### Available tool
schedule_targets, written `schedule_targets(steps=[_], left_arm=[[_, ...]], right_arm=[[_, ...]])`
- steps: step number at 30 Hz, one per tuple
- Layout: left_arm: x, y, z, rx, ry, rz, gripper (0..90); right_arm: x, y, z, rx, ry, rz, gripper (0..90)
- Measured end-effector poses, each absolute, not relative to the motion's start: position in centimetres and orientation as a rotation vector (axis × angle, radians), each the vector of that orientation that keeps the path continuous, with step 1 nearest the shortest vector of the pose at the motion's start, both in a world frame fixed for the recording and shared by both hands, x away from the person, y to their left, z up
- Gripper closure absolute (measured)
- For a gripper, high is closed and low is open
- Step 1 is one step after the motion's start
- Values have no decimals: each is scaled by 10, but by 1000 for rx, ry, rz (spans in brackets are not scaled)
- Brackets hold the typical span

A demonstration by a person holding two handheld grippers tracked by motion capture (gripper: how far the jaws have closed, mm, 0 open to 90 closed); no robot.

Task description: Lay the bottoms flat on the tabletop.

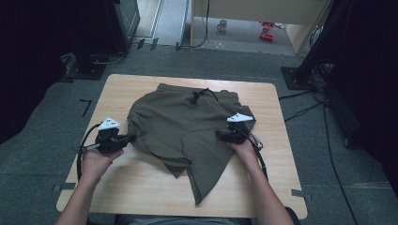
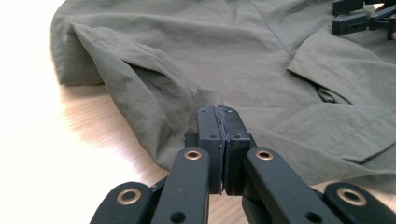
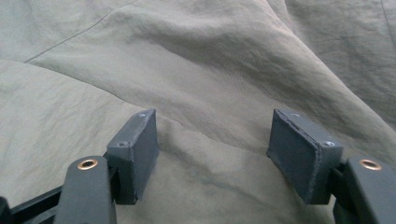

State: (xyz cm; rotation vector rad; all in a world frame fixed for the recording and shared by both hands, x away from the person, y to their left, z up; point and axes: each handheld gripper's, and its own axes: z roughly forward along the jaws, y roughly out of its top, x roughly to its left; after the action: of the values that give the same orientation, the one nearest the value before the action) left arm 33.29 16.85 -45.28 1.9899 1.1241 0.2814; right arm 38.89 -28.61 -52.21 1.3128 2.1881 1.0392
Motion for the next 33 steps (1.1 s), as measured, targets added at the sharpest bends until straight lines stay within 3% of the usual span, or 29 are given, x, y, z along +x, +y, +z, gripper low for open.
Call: schedule_targets(steps=[33], left_arm=[[276,246,-468,1952,1326,342,898]], right_arm=[[389,-286,-522,1314,2184,1037,320]])
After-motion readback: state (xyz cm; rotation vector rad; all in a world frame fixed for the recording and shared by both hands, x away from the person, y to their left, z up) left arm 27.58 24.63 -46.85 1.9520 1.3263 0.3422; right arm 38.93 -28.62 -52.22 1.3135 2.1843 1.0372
